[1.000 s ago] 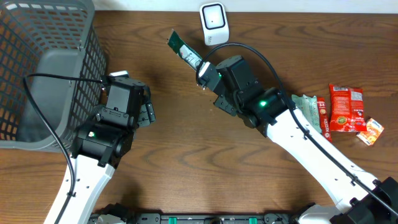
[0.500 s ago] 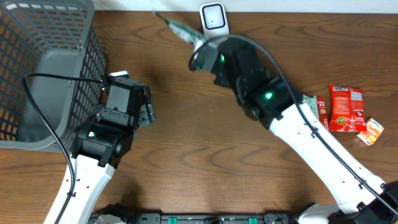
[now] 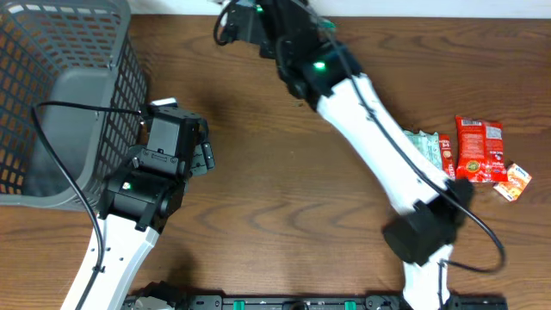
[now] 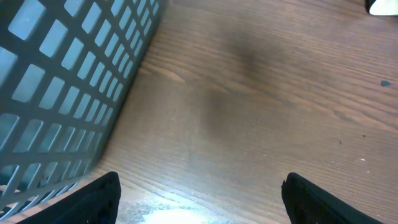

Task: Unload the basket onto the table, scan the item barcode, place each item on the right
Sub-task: 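Hold the green gloves pack up in front of the scanner window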

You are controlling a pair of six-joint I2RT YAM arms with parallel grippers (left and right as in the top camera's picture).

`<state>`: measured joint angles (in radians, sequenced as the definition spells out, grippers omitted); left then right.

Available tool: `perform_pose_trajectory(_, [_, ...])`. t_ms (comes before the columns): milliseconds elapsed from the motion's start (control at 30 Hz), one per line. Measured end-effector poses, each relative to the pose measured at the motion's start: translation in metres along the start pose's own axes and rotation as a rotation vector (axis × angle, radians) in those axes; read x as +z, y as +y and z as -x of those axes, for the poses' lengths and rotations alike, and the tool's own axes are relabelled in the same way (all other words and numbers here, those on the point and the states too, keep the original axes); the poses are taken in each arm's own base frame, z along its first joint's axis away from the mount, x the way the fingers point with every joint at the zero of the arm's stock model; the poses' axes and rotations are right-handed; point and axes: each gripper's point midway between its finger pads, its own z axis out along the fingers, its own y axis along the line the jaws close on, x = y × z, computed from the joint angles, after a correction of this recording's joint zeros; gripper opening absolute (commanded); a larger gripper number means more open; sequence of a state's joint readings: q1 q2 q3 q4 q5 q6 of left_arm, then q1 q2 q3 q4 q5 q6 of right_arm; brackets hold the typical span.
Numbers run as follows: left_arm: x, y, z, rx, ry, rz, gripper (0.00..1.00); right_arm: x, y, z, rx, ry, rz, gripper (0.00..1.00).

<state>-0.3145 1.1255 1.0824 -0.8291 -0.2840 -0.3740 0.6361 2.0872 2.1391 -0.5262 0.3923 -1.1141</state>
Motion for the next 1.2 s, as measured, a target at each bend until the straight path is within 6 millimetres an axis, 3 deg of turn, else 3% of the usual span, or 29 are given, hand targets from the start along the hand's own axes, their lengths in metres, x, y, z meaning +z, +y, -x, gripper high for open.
perform_pose_trajectory(167, [0.000, 0.000, 0.000, 0.000, -0.001, 0.003, 0.84, 0.049, 0.012, 0.007, -0.130, -0.002, -0.083, 0.01])
perform_pose_trajectory(300, [0.000, 0.001, 0.000, 0.000, -0.001, 0.004, 0.84, 0.080, 0.008, 0.004, -0.158, 0.001, -0.184, 0.01])
perform_pose_trajectory(467, [0.000, 0.001, 0.000, 0.000, -0.002, 0.003, 0.84, 0.122, 0.012, -0.022, -0.174, 0.037, -0.269, 0.01])
perform_pose_trajectory(567, [0.000, 0.001, 0.000, 0.000, -0.001, 0.004, 0.85, 0.154, 0.039, -0.050, -0.200, 0.079, -0.238, 0.01])
perform_pose_trajectory(700, [0.000, 0.001, 0.000, 0.000, -0.001, 0.004, 0.84, 0.180, 0.072, -0.069, -0.214, 0.095, -0.177, 0.01])
perform_pose_trajectory(800, [0.000, 0.001, 0.000, 0.000, -0.001, 0.004, 0.84, 0.189, 0.093, -0.068, -0.206, 0.069, -0.138, 0.01])
perform_pose_trajectory(1000, [0.000, 0.001, 0.000, 0.000, -0.001, 0.004, 0.85, 0.189, 0.096, -0.050, -0.191, -0.007, -0.136, 0.01])
perform_pose_trajectory(1200, [0.000, 0.001, 0.000, 0.000, -0.001, 0.004, 0.84, 0.191, 0.131, -0.060, -0.224, 0.018, 0.009, 0.01])
